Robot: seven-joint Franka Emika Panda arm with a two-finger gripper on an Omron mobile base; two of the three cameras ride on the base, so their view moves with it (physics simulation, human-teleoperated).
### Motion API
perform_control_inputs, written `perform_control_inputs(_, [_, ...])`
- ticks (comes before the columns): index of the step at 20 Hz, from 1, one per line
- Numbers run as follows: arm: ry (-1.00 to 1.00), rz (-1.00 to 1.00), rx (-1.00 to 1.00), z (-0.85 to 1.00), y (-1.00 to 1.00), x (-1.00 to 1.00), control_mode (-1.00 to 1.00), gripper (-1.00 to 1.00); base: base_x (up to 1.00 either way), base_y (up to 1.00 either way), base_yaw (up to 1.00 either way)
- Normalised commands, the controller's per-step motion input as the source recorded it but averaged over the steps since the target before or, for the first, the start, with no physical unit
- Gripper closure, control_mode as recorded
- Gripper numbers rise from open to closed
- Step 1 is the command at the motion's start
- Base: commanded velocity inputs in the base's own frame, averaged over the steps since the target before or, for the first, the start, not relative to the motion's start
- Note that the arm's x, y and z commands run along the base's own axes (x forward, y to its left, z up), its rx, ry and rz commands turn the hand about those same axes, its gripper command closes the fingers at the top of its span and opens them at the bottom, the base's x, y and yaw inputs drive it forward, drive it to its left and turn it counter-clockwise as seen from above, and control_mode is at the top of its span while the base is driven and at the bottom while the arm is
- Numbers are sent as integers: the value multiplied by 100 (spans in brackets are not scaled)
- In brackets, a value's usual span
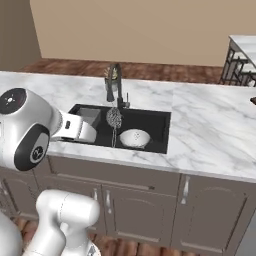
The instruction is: Pick the strainer and bowl and place them in the sink. Then turn on the water.
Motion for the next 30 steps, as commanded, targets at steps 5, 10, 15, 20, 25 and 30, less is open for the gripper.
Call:
perform_control_inputs(5, [0, 0, 0, 0, 0, 0, 100, -100, -27, -94, 0])
perform_control_inputs(10, [0, 0, 0, 0, 0, 0, 100, -100, -12, -96, 0])
perform_control_inputs(15, [0, 0, 0, 0, 0, 0, 100, -100, -3, -100, 0])
perform_control_inputs(20, [0, 0, 0, 0, 0, 0, 100, -100, 0, -100, 0])
perform_control_inputs(25, [0, 0, 0, 0, 0, 0, 100, -100, -3, -100, 0])
perform_control_inputs(30, [0, 0, 0, 0, 0, 0, 100, -100, -2, -100, 0])
